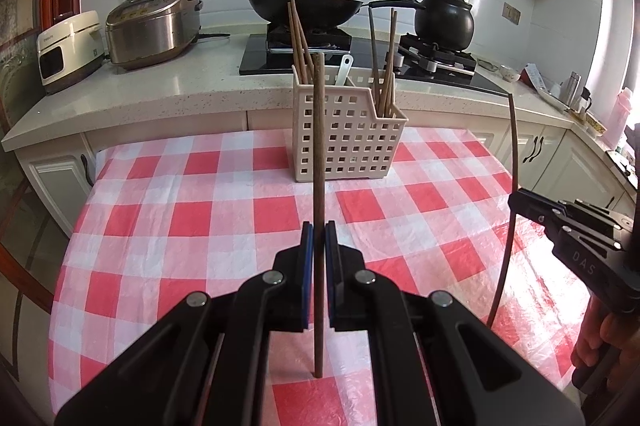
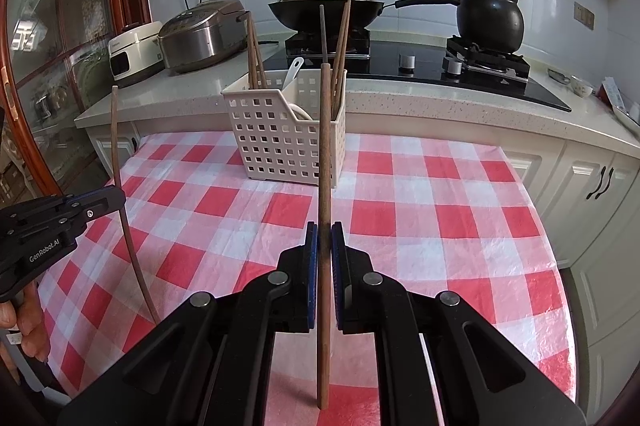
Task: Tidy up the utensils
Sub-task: 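Lift both chopsticks upright with both tools and carry them toward the caddy, then lower both held chopsticks into the white caddy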
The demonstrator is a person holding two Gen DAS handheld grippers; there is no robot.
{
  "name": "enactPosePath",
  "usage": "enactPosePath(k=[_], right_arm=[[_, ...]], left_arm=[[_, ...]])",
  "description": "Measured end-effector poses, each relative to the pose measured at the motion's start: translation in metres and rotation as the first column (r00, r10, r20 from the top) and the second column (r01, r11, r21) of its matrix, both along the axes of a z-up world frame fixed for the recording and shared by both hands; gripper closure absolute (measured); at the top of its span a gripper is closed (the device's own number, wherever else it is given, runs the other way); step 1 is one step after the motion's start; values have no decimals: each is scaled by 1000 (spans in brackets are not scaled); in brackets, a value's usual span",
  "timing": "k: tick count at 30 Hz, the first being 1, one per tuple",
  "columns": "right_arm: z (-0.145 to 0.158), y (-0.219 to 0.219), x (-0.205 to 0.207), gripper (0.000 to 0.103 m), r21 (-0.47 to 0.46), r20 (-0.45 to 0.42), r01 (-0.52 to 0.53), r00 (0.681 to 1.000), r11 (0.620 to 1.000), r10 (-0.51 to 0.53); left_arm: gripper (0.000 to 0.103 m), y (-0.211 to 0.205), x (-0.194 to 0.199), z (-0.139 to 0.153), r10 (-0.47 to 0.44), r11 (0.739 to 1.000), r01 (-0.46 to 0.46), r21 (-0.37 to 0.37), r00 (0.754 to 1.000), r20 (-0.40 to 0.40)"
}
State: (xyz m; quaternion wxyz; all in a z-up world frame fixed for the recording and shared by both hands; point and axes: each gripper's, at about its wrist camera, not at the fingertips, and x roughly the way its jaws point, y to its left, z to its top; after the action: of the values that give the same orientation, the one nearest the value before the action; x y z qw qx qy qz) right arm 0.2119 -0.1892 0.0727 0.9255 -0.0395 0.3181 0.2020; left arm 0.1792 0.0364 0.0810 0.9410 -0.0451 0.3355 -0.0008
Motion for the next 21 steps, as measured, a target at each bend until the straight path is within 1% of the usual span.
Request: enactPosePath(k=[8,13,15,21], right_arm=[[10,-1,8,94,7,9,7,1000,1000,-7],[22,-1,20,94,9,19,12,1000,1000,-12],[28,0,27,94,16,21,6,1000,1000,-6],[55,7,50,94,19,43,-16,999,1000,15]], left_arm=[[97,1,13,10,-28,1000,28,-14,999,16],[97,1,29,25,-53,998,54,-14,998,34],[97,1,36,33,-60,998,61,-14,997,45],[97,4,61,71,-92,996,93,-7,992,84]])
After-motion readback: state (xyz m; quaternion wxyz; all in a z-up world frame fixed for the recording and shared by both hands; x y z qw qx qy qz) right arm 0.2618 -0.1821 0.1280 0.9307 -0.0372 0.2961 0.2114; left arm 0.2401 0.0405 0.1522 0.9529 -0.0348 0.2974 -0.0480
